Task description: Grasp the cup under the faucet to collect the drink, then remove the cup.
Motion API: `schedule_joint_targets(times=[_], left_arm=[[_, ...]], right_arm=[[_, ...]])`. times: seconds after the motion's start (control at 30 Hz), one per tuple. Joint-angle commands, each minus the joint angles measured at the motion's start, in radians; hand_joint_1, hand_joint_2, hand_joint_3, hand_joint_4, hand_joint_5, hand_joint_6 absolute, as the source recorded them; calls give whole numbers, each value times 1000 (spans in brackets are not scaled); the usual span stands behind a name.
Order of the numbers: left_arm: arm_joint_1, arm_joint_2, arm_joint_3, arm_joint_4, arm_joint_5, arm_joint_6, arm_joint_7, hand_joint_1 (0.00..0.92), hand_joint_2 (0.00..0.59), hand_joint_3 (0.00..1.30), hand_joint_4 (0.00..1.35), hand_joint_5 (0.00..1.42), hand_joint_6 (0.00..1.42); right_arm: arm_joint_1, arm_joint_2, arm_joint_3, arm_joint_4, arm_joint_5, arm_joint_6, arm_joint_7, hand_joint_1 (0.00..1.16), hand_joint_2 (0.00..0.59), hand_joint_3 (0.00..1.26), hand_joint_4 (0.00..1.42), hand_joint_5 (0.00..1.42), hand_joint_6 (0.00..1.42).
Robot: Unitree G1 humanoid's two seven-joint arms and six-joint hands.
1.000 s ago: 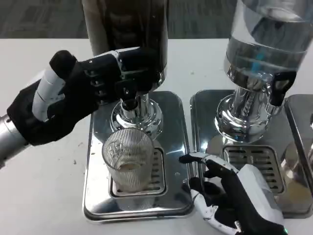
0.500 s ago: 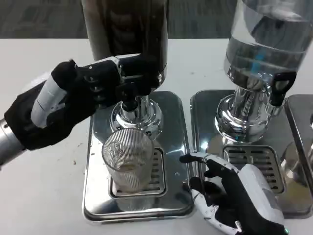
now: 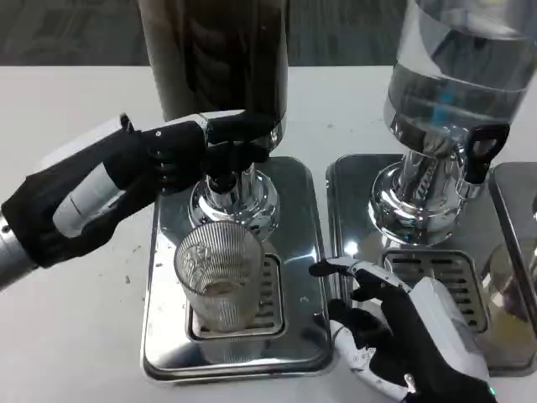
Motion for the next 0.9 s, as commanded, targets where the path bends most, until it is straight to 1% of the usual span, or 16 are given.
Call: schedule_joint_targets(times=[0.03,0.63,0.9], left_arm=[[26,12,-22,-12,23,-34,-17,0,30,182,70,142,122],[40,26,-51,-26,43,-105,-22,0,29,151,37,128,122],[59,39,-68,-30,102,-201,8,0,24,127,24,127,122]], right_arm=[[-10,-9,-2,12,9,4,6,655,531,382,271,247,397],[-22,-12,-2,12,9,11,18,665,533,386,271,247,388],[-26,-17,-5,11,16,12,30,668,534,388,274,247,382]])
